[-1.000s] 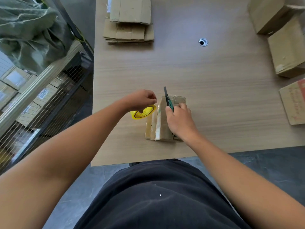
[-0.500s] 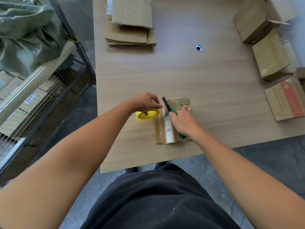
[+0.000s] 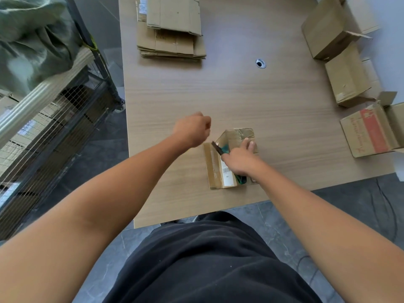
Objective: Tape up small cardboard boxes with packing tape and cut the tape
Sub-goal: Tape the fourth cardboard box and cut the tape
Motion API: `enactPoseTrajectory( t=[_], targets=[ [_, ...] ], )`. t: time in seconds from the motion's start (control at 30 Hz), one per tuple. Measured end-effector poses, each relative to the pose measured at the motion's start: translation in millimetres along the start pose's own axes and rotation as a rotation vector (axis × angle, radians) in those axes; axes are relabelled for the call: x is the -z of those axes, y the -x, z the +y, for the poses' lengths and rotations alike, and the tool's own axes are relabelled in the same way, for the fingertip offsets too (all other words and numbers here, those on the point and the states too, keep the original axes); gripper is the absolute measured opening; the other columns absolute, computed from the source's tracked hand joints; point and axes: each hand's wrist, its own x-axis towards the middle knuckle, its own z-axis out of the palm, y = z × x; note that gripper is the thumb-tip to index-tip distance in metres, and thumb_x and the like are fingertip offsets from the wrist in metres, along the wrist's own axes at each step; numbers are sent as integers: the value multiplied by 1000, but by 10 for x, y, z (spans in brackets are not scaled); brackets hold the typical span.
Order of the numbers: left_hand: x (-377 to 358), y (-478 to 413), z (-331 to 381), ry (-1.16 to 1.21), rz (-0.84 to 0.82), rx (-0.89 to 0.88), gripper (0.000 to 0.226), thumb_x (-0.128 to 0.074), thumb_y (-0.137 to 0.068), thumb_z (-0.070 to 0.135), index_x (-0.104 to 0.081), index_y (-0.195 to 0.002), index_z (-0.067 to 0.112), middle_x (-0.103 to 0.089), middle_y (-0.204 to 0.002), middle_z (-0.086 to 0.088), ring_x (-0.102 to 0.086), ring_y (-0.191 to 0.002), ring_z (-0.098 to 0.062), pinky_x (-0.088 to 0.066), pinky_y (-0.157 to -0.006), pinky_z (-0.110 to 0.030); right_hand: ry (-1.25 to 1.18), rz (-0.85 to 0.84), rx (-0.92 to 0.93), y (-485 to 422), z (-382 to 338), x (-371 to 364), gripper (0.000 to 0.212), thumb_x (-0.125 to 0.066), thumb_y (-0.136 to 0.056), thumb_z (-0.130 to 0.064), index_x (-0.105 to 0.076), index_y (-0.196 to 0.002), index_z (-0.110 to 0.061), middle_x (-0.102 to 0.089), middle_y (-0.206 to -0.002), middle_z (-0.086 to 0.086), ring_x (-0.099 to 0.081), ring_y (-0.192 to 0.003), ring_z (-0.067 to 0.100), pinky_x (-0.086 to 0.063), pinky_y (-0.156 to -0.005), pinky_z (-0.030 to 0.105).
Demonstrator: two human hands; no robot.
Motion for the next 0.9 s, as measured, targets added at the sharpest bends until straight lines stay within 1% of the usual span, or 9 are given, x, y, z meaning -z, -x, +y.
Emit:
enactPoseTrajectory(
  t=[0.07, 0.13, 0.2, 0.23, 0.4, 0.5, 0.67, 0.77, 0.9],
  targets=[
    [111, 26, -151, 45, 34, 19, 17, -54, -98, 32, -65, -106, 22, -59, -116, -4, -60, -104, -30, -52, -86, -43, -153, 69, 63, 6, 50, 40, 51, -35, -100, -44, -65, -115, -6, -23, -157, 27, -15, -148, 42, -29, -115, 57],
    [220, 106, -286, 111, 46, 47, 18, -56, -98, 33, -66, -106, 21, -60, -118, -4, -62, -99, -27, -48, -86, -37, -412, 168, 144, 46, 114, 90, 46, -39, -97, -49, -63, -79, -15, -63, -110, 16, -54, -115, 31, -48, -90, 42],
    [305, 260, -324, 245, 27, 82, 14, -54, -99, 31, -65, -100, 23, -58, -116, -3, -66, -73, -22, -45, -71, -31, -668, 255, 176, 124, 195, 129, 46, -44, -95, -57, -58, -72, -19, -62, -75, 1, -61, -74, 19, -45, -63, 31],
    [331, 351, -314, 322, 8, 95, 12, -53, -99, 29, -65, -97, 25, -56, -115, -1, -66, -63, -21, -47, -63, -30, -749, 298, 185, 158, 230, 135, 45, -46, -93, -59, -56, -73, -20, -60, -73, 0, -59, -68, 17, -43, -59, 29],
    [380, 836, -44, 666, -53, 88, 15, -53, -102, 18, -66, -105, 24, -53, -110, 1, -64, -73, -17, -54, -53, -25, -801, 428, 270, 258, 377, 54, 31, -58, -95, -44, -60, -96, -13, -55, -109, 4, -61, -88, 15, -51, -61, 30],
    [369, 1044, 265, 764, -37, 60, 21, -50, -104, 12, -66, -106, 26, -58, -111, 1, -56, -83, -10, -48, -56, -13, -1025, 340, 504, 430, 471, 41, 10, -65, -96, -25, -57, -92, -19, -59, -82, 1, -58, -69, 13, -54, -69, 34],
    [313, 1298, 934, 841, -4, 1, 23, -49, -104, 8, -66, -106, 23, -62, -107, 3, -58, -81, 0, -49, -61, -13, -1086, 284, 758, 718, 788, -27, 19, -80, -86, -24, -69, -100, -16, -50, -69, -7, -49, -66, 9, -44, -64, 28],
    [150, 1467, 1331, 809, 10, 0, 24, -50, -104, 12, -67, -103, 29, -64, -105, 0, -61, -74, -2, -49, -59, -13, -1060, 366, 779, 837, 1086, -77, 18, -82, -84, -28, -72, -94, -17, -52, -64, -13, -50, -62, 6, -41, -62, 23],
    [-234, 1679, 1784, 736, 72, 13, 26, -52, -103, 13, -67, -100, 34, -63, -109, -8, -64, -74, -5, -50, -61, -12, -992, 386, 773, 902, 1573, -237, 12, -80, -86, -28, -74, -86, -17, -67, -70, -3, -59, -66, 9, -48, -67, 36]
  ],
)
